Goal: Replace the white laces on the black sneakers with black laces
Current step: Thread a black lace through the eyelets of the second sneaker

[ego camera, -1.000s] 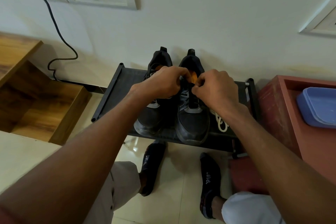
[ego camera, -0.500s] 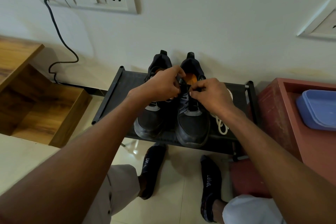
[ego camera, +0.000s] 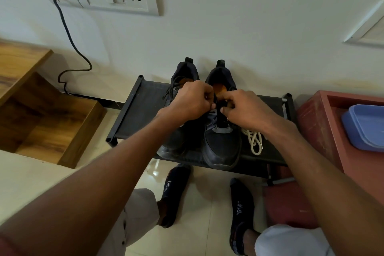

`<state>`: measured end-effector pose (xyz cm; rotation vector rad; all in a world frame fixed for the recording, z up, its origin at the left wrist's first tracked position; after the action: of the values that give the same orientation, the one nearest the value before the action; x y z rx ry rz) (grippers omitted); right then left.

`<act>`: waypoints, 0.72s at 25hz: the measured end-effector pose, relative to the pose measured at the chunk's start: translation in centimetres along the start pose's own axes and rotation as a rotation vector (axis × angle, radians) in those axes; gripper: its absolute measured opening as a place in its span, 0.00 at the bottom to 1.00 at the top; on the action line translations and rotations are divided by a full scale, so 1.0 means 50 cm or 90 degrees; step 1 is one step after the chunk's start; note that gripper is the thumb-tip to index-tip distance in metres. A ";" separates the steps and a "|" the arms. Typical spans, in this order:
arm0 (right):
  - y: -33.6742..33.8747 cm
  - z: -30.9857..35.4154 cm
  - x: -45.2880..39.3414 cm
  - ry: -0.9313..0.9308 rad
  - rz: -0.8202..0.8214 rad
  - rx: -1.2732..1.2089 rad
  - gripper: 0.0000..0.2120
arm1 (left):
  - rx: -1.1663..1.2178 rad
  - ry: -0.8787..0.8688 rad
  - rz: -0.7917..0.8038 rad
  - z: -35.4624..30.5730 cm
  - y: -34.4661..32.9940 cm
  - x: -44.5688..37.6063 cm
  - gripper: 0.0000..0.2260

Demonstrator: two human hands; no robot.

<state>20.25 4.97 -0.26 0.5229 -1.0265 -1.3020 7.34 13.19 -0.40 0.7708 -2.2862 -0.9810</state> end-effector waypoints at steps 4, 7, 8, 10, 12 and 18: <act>0.030 0.006 0.009 0.022 -0.168 0.051 0.16 | 0.070 -0.028 -0.040 -0.014 0.061 0.010 0.05; 0.033 0.017 0.001 0.085 -0.189 -0.042 0.13 | 0.340 -0.148 -0.103 -0.032 0.126 0.034 0.05; 0.030 0.018 -0.001 0.090 -0.173 -0.098 0.12 | 0.399 -0.160 -0.112 -0.031 0.134 0.039 0.04; 0.028 0.018 -0.001 0.069 -0.184 -0.180 0.09 | 0.419 -0.136 -0.099 -0.024 0.130 0.042 0.03; 0.051 0.029 0.011 0.082 -0.294 -0.264 0.06 | 0.404 -0.092 -0.049 -0.009 0.108 0.033 0.02; 0.076 0.057 0.022 0.157 -0.388 -0.313 0.06 | 0.142 -0.102 0.039 -0.022 0.065 0.016 0.07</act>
<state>19.80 5.45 4.58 0.6170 -0.3124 -1.8990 6.55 14.00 2.94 0.7279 -2.5742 -0.7939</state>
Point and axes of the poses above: each hand's wrist, its own x-axis away from the middle knuckle, its own y-axis out of the back of the hand, z = x × y, the point moved 5 cm from there along -x, towards the middle knuckle, and after that the axes turned 10 degrees about z, right-handed, at the moved point
